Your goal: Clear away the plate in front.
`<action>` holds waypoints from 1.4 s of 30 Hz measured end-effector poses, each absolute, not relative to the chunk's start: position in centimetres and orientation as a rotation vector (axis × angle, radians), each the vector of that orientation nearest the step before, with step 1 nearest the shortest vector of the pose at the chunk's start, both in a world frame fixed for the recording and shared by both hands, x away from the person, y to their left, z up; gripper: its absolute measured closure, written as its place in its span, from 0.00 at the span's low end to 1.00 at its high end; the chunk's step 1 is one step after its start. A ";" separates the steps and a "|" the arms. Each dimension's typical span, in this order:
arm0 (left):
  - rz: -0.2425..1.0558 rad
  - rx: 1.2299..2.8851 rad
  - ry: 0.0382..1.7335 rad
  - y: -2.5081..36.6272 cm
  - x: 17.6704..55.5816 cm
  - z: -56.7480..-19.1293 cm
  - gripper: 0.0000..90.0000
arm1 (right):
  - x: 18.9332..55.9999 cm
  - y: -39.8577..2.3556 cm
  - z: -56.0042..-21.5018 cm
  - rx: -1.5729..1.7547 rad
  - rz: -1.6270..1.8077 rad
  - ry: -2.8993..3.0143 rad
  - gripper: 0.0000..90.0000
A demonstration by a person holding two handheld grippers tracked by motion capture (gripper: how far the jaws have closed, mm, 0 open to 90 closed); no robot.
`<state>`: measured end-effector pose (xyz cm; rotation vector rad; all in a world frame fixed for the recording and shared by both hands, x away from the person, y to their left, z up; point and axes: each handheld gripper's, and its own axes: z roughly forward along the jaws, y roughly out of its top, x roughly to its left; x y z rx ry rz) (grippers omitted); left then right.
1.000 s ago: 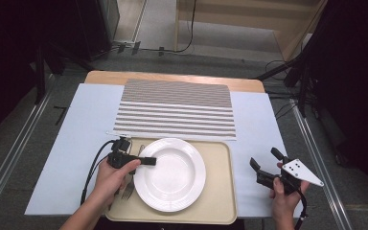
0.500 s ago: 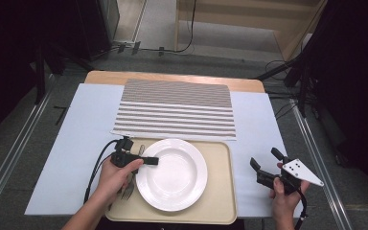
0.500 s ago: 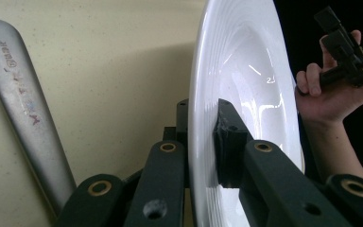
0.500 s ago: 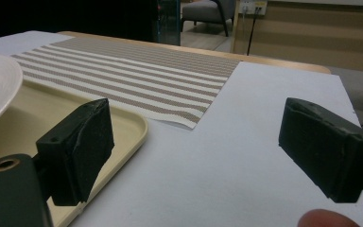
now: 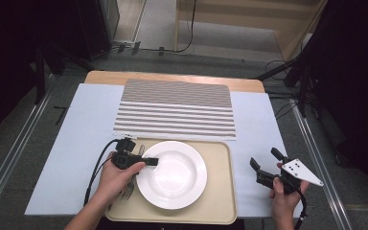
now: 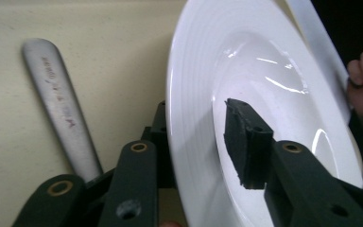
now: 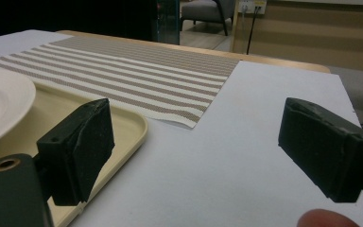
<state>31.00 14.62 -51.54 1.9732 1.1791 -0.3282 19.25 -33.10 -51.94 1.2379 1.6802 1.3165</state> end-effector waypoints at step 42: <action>0.235 1.685 0.991 22.9 28.3 -47.7 0.09 | 19.3 -32.9 -52.0 1.240 1.305 1.682 0.14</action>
